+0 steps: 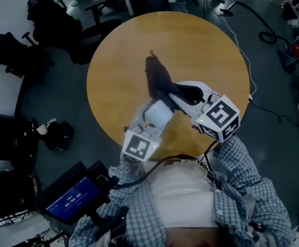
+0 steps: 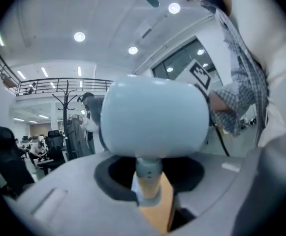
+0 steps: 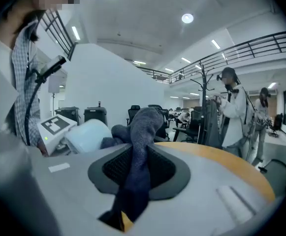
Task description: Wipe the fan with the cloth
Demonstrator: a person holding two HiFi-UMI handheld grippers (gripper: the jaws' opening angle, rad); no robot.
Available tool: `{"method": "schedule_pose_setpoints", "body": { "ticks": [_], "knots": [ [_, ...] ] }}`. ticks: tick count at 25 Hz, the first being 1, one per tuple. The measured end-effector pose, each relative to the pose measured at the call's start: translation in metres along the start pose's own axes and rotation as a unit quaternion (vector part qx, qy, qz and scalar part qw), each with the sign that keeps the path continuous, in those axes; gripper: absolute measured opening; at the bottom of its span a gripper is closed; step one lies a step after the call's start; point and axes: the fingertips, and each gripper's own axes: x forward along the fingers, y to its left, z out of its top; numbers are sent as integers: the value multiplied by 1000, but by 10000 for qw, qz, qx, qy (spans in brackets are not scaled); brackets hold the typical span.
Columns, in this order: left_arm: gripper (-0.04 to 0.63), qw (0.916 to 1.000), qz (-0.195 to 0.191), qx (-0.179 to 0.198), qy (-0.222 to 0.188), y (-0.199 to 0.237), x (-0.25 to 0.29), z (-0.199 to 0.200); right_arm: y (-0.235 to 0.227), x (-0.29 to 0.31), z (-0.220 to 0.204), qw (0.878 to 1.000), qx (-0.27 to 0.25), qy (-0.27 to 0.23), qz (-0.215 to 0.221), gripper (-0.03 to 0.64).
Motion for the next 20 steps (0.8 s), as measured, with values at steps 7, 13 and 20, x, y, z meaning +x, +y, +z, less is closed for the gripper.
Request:
{"method": "schedule_pose_setpoints", "body": {
  "ticks": [7,13,20],
  "knots": [
    [137,9992,-9,-372,-109,0,-7,8,-29,20,-94,9925,923,643,-482,86],
    [138,9982,69,-586,-53,7,-11,1,-41,-13,-99,9876,1232,437,-868,87],
    [138,9982,146,-589,-33,17,-14,1,45,-55,52,9874,353,-1471,453,87]
  ]
}}
